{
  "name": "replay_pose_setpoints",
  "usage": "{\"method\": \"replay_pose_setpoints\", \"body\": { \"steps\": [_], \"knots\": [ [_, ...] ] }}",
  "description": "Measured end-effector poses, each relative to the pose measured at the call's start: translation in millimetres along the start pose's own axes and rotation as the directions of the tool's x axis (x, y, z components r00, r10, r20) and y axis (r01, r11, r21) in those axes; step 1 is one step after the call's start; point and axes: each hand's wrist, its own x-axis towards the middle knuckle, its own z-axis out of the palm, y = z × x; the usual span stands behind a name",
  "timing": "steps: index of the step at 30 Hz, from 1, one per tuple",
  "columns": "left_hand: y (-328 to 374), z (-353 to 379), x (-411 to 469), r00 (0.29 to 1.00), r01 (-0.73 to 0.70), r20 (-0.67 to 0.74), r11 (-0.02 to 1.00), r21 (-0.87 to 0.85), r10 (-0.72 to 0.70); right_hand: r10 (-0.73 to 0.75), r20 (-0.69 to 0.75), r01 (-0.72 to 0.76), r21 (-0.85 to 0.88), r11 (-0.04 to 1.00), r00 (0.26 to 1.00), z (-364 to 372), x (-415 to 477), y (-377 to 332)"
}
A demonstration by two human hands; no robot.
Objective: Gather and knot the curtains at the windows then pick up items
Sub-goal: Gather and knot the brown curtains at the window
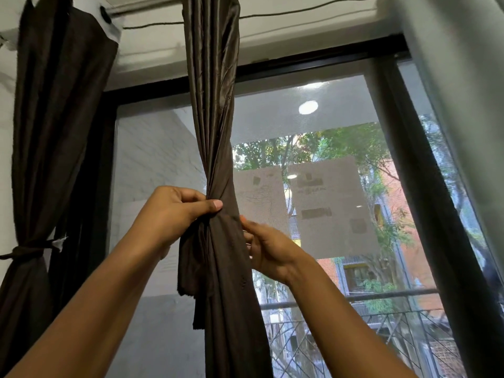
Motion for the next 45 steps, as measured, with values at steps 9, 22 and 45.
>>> {"method": "replay_pose_setpoints", "body": {
  "steps": [9, 22, 45],
  "knots": [
    [-3, -3, -5, 0.998, -0.03, -0.051, 0.998, 0.046, 0.033, -0.581, -0.263, 0.196, -0.77, 0.608, 0.77, 14, -27, -1],
    [0, 18, -4, 0.997, -0.061, -0.051, 0.994, 0.094, 0.066, -0.639, -0.056, 0.064, -0.985, 0.163, 0.767, 56, -54, -14],
    [-26, -21, -14, 0.998, -0.056, 0.028, 0.99, 0.133, 0.053, -0.706, 0.005, 0.14, -0.981, 0.133, 0.708, 56, -43, -5]
  ]
}}
